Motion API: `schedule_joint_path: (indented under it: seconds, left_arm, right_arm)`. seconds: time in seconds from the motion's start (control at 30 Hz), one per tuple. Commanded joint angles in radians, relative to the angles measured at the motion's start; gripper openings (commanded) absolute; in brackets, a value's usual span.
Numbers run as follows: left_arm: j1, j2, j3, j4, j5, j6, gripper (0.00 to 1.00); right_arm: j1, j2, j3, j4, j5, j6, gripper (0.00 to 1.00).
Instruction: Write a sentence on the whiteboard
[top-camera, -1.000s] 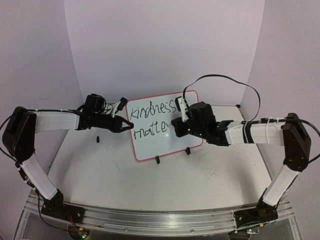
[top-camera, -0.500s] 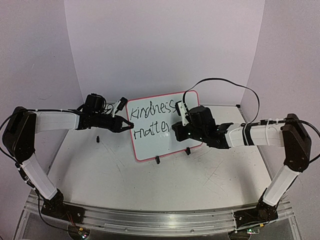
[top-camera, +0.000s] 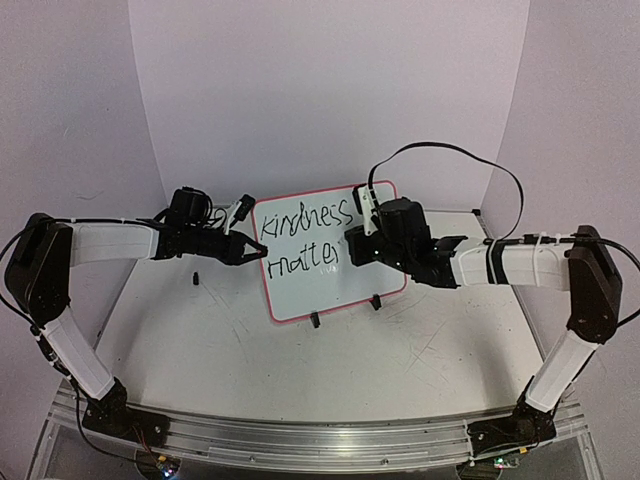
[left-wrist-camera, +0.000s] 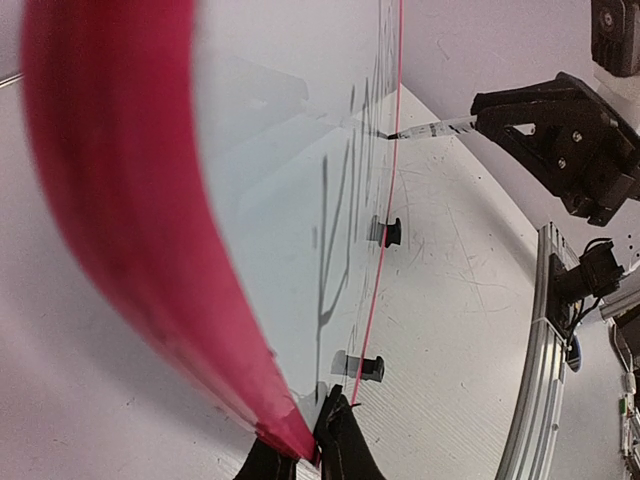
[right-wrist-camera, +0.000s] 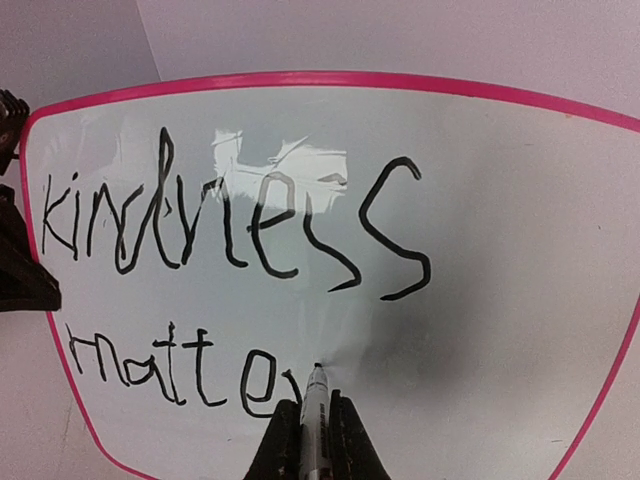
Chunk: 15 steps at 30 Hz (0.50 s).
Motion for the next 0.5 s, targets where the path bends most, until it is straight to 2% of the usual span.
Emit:
schedule_joint_path:
  seconds: [0.0,0.1,0.47]
  left_arm:
    - [0.017,0.008,0.024,-0.016,-0.222,0.089,0.0]
    - [0.016,0.007,0.024,-0.016,-0.221,0.089,0.0]
    - [0.017,0.003,0.024,-0.016,-0.223,0.089,0.0]
  right_arm:
    - [-0.006,0.0,0.024,0.026,0.053,-0.002,0.0]
    - [-0.005,-0.02,0.0,0.04,-0.028,-0.023,0.0]
    - [-0.006,-0.002,-0.012,0.044,-0.006,-0.011,0.0]
